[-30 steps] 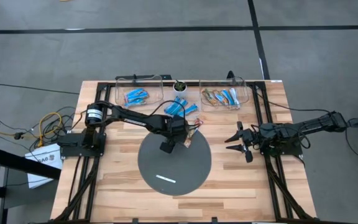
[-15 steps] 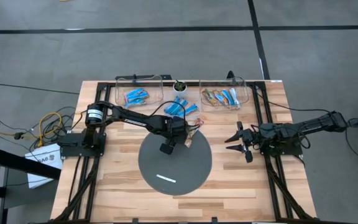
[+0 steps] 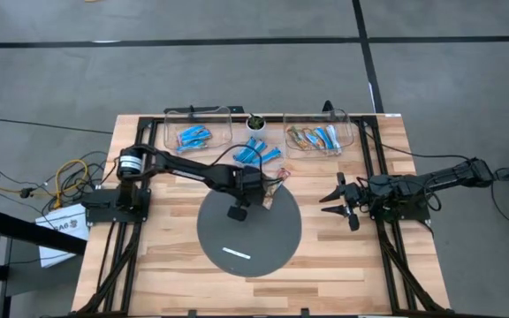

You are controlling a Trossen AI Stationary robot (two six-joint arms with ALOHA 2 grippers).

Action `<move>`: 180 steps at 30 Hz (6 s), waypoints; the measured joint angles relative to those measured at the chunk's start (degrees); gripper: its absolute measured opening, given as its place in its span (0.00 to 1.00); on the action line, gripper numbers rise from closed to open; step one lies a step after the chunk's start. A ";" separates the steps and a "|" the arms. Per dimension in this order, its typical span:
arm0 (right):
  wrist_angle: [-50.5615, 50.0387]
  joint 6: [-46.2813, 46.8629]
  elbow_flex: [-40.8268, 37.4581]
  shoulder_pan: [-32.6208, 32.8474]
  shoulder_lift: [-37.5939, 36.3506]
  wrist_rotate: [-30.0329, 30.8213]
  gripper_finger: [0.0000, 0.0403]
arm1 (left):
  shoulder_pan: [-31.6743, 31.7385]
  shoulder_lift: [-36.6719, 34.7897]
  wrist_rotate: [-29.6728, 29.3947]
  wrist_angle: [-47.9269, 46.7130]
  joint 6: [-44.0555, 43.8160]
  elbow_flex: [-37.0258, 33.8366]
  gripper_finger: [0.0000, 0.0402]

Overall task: Pick and place Granola Bars by type
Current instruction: Put the yellow granola bar into the right transparent bin

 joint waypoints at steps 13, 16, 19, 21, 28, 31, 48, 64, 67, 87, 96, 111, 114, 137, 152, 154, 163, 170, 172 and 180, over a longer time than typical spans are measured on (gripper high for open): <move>0.00 0.00 0.00 0.00 0.00 0.00 0.31 | -1.55 -10.11 -0.04 5.31 -7.16 0.13 0.13; -0.01 0.00 0.00 -0.01 0.02 0.00 0.31 | -1.94 -11.64 -0.02 9.23 -8.14 0.13 0.13; -0.01 0.00 0.00 -0.01 0.00 0.00 0.31 | -2.31 -12.50 -0.02 13.52 -9.61 0.13 0.13; -0.01 0.00 0.00 0.01 0.00 0.00 0.31 | -2.51 -12.74 0.89 17.29 -10.62 0.13 0.13; 0.01 -0.35 0.00 0.01 0.00 0.00 0.31 | -2.61 -12.81 4.44 32.06 -13.37 0.15 0.13; 0.02 -0.37 0.00 0.00 0.00 0.00 0.31 | -2.49 -12.81 4.39 37.69 -13.76 0.16 0.13; 9.27 16.52 0.00 -0.37 0.02 1.52 0.31 | -2.64 -12.59 4.44 46.21 -18.03 0.17 0.13; 27.45 -4.16 4.09 -0.45 8.17 6.23 0.43 | -2.82 -12.59 4.42 50.41 -21.84 0.17 0.13; 29.79 -5.39 5.94 -0.89 11.46 6.94 0.52 | -2.82 -12.57 4.40 50.37 -22.52 0.17 0.13; 33.65 -9.62 21.74 -4.09 32.39 7.44 0.62 | -2.82 -12.53 3.10 45.10 -22.54 0.17 0.13; 33.92 -10.31 24.92 -4.08 38.02 7.28 0.62 | -2.82 -12.52 2.41 44.95 -20.75 0.17 0.13; 34.30 -11.06 26.32 -4.08 40.00 7.28 0.25 | -2.82 -12.52 2.39 43.11 -19.52 0.17 0.13; 34.30 -11.06 26.32 -4.08 40.00 7.30 0.19 | -2.82 -12.52 2.38 43.12 -19.52 0.17 0.13; 26.36 -11.28 26.30 -4.32 39.84 8.88 0.17 | -1.90 -12.52 0.31 39.87 -20.42 0.17 0.44; 14.58 -16.76 26.25 -8.08 33.97 39.70 0.17 | -1.78 -12.52 -2.18 26.77 -24.33 0.17 0.58; 15.25 -18.04 26.25 -8.89 33.31 45.00 0.17 | -1.79 -12.52 -2.18 25.87 -25.03 0.17 0.58; 24.32 -24.98 26.25 -11.87 32.57 54.97 0.17 | -1.79 -12.52 -2.18 24.80 -25.77 0.17 0.58; 24.51 -24.97 26.26 -15.73 32.65 54.08 0.17 | -1.79 -12.52 -2.18 24.78 -25.79 0.17 0.58; 23.50 -24.21 26.55 -17.57 33.34 52.86 0.17 | -1.79 -12.52 -2.18 24.78 -25.81 0.17 0.58; -1.34 -9.88 37.54 -26.29 38.41 46.73 0.17 | -1.79 -12.52 -2.18 24.08 -26.68 0.17 0.58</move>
